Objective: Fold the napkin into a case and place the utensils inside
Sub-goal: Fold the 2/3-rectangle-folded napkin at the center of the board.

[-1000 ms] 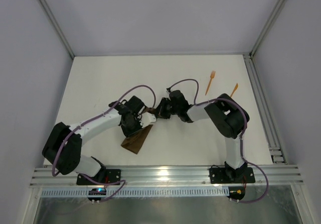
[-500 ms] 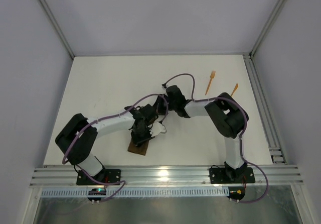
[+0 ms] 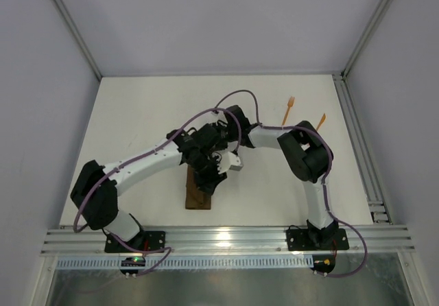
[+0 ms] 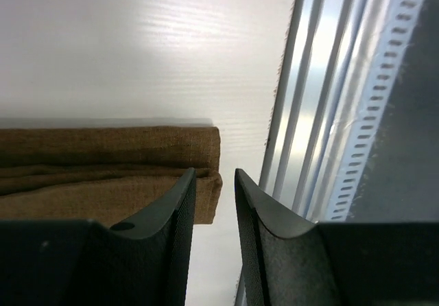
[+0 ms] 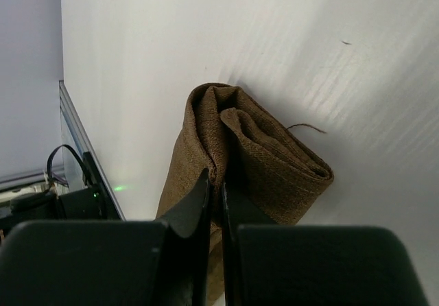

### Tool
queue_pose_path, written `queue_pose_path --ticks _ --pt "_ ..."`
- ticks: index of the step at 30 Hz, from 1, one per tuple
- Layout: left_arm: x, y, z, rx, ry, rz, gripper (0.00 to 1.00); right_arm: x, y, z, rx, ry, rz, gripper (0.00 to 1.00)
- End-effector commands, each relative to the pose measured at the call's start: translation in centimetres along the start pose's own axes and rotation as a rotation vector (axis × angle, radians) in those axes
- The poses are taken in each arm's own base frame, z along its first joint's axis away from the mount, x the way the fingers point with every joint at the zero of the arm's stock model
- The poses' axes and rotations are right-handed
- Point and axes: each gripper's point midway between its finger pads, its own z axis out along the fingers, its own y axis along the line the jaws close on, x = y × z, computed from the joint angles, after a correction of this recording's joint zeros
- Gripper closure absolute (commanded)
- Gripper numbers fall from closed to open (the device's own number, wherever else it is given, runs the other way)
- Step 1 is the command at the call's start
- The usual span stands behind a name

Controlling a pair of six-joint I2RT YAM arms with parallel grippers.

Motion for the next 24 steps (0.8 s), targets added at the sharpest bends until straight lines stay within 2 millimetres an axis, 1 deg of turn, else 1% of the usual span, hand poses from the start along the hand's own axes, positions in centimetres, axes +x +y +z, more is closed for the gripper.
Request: queue_pose_path --ticks 1,2,3,4,5,6,7,8,9,11,12,13,16,19,20,22,23,24 --pt "-1.9 -1.8 -4.8 0.068 -0.127 0.012 0.68 0.2 0.8 -0.1 -0.056 0.056 -0.101 0.97" --pt "-1.3 -0.1 -5.9 0.027 -0.151 -0.046 0.68 0.3 0.8 -0.1 -0.064 0.062 -0.108 0.97" --pt "-0.8 1.4 -6.5 -0.024 -0.158 -0.074 0.67 0.3 1.0 -0.2 -0.072 0.064 -0.118 0.97" --pt "0.5 2.7 -6.6 -0.071 -0.151 -0.124 0.66 0.3 1.0 -0.1 -0.077 0.068 -0.131 0.97" --pt "2.1 4.9 -6.6 -0.159 -0.117 -0.176 0.67 0.3 1.0 -0.1 -0.078 0.071 -0.136 0.97" --pt "3.0 7.6 -6.9 -0.23 -0.139 -0.228 0.67 0.3 1.1 -0.1 -0.082 0.073 -0.144 0.97" --pt "4.1 8.7 -6.5 -0.265 -0.123 -0.259 0.66 0.2 0.9 -0.1 -0.082 0.076 -0.153 0.96" --pt "6.2 9.5 -4.9 -0.277 -0.062 -0.301 0.66 0.2 1.1 0.0 -0.087 0.083 -0.158 0.96" --pt "6.2 10.8 -4.3 -0.309 -0.073 -0.304 0.66 0.0 1.2 0.0 -0.09 0.085 -0.16 0.96" --pt "7.2 11.7 -2.6 -0.316 -0.05 -0.356 0.61 -0.2 1.2 0.1 -0.092 0.098 -0.17 0.96" --pt "7.0 12.2 -2.3 -0.329 -0.064 -0.364 0.59 -0.2 1.2 0.1 -0.096 0.101 -0.172 0.95" --pt "6.5 13.0 -2.2 -0.345 -0.087 -0.361 0.54 -0.3 1.4 0.2 -0.101 0.101 -0.181 0.94" --pt "5.8 13.3 -1.3 -0.325 -0.126 -0.387 0.52 -0.1 0.9 0.0 -0.086 0.114 -0.167 0.93" --pt "6.1 13.0 -0.2 -0.292 -0.129 -0.434 0.52 -0.3 0.8 0.0 -0.079 0.111 -0.168 0.84" --pt "6.2 12.8 0.2 -0.28 -0.127 -0.464 0.52 -0.4 0.9 -0.1 -0.08 0.11 -0.169 0.76" --pt "6.5 12.4 0.8 -0.254 -0.121 -0.497 0.55 -0.6 0.9 -0.2 -0.067 0.1 -0.173 0.66" --pt "6.4 12.3 0.8 -0.25 -0.118 -0.498 0.57 -0.7 0.9 -0.3 -0.059 0.097 -0.172 0.62" --pt "6.3 12.2 0.7 -0.246 -0.122 -0.519 0.62 -1.1 1.2 -0.6 -0.054 0.085 -0.175 0.58"
